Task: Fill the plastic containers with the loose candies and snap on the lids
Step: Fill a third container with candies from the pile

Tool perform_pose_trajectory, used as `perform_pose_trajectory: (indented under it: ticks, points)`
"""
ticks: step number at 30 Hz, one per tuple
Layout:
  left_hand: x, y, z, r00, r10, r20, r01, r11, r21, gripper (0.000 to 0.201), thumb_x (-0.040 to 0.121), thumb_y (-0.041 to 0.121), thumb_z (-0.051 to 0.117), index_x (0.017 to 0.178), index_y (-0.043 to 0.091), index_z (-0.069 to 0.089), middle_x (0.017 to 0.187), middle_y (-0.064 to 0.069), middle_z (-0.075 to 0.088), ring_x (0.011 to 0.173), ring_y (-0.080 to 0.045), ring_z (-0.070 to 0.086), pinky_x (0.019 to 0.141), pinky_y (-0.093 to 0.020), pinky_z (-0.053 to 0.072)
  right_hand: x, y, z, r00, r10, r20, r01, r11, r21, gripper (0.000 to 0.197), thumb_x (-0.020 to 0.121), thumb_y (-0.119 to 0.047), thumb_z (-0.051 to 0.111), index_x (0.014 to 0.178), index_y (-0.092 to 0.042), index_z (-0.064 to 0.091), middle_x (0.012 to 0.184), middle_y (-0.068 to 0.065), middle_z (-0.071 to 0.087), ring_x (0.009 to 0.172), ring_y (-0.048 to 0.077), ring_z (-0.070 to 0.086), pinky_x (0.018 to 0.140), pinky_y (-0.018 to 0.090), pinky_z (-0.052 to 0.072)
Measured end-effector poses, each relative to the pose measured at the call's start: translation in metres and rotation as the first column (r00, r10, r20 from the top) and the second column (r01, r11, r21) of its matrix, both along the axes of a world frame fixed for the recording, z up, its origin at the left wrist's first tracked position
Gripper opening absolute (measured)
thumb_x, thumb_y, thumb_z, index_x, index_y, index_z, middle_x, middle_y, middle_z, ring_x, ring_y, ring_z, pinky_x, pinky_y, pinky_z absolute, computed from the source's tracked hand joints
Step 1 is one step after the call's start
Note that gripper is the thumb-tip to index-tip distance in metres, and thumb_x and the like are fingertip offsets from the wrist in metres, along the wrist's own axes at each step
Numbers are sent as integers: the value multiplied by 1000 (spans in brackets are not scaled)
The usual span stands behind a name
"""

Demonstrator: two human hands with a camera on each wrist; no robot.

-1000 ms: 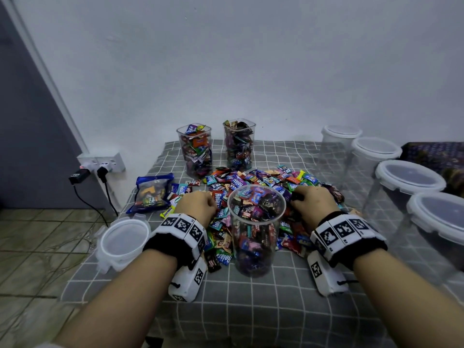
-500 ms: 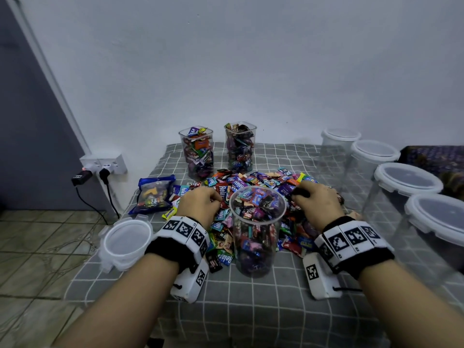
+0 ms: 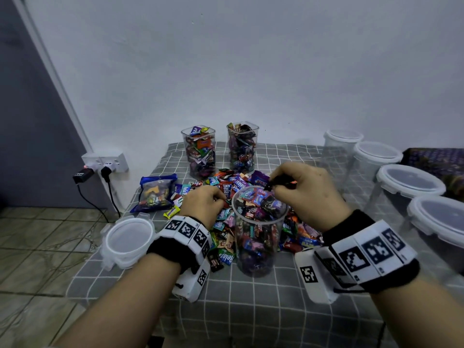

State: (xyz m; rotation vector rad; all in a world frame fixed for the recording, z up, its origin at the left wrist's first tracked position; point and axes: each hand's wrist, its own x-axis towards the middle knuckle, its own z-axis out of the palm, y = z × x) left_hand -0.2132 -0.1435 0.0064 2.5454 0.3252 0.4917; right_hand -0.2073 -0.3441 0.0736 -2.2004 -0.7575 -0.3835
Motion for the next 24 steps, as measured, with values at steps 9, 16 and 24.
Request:
perform_pose_trajectory:
  ticks: [9, 16, 24]
  points:
    - [-11, 1, 7, 987, -29, 159, 50, 990, -130, 11, 85, 11, 63, 86, 16, 72, 93, 2, 69, 88, -15, 61, 82, -30, 49, -7, -3, -13, 994, 76, -79, -67, 992, 111, 29, 76, -17, 73, 104, -17, 68, 98, -3, 67, 95, 13, 63, 90, 33, 49]
    - [-18, -6, 42, 920, -54, 388, 171, 947, -272, 14, 82, 7, 67, 80, 20, 71, 83, 7, 67, 83, -11, 62, 75, -24, 49, -4, -12, -28, 840, 274, -468, -216, 961, 175, 91, 53, -45, 77, 133, -36, 35, 125, -16, 49, 112, -13, 48, 97, 11, 38]
    - [-27, -41, 57, 855, -268, 445, 422, 858, -293, 26, 79, 3, 69, 72, 28, 67, 78, 12, 65, 78, -7, 61, 75, -26, 50, 0, -9, -38, 804, 319, -501, -219, 943, 249, 101, 45, -42, 86, 132, -27, 38, 126, -10, 55, 115, 0, 55, 104, 28, 43]
